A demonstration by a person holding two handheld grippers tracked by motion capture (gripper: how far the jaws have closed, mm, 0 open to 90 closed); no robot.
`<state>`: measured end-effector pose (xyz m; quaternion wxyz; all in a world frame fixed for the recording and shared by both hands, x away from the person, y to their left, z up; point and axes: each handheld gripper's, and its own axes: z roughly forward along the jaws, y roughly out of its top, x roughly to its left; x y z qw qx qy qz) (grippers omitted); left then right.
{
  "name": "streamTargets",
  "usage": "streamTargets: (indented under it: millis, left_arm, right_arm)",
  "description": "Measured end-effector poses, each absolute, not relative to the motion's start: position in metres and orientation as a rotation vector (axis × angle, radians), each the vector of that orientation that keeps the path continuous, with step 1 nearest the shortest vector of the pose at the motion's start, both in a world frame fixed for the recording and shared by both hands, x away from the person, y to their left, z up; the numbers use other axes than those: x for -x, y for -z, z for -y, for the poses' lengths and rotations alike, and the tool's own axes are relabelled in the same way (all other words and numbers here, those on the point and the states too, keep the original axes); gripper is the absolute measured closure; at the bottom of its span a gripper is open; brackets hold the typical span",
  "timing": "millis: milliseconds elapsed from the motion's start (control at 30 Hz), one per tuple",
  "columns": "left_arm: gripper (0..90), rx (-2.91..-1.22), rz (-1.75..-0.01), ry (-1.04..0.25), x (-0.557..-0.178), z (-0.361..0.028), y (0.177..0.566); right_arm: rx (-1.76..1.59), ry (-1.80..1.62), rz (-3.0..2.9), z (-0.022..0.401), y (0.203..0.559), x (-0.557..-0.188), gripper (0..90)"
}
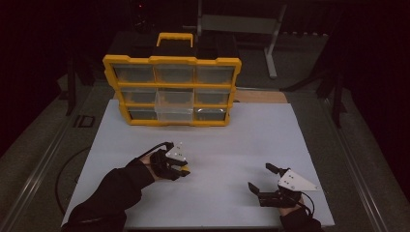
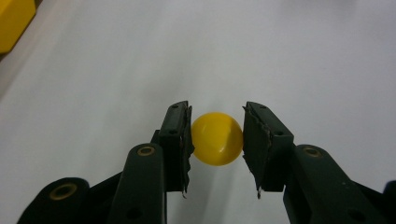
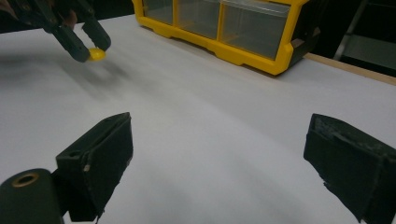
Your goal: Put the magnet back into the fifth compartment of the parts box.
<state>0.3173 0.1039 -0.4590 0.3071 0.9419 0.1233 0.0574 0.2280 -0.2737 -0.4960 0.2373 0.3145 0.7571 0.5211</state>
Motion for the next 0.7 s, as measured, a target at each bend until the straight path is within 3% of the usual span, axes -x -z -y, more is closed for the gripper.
streamTargets:
  millis: [700]
  left_arm:
    - [62.8, -2.508, -0.266, -0.176, -0.323, -0.108, 0.418]
  right_arm:
    - [-0.864, -1.442, -2.072, 0.274, 0.496, -0.228, 8.5]
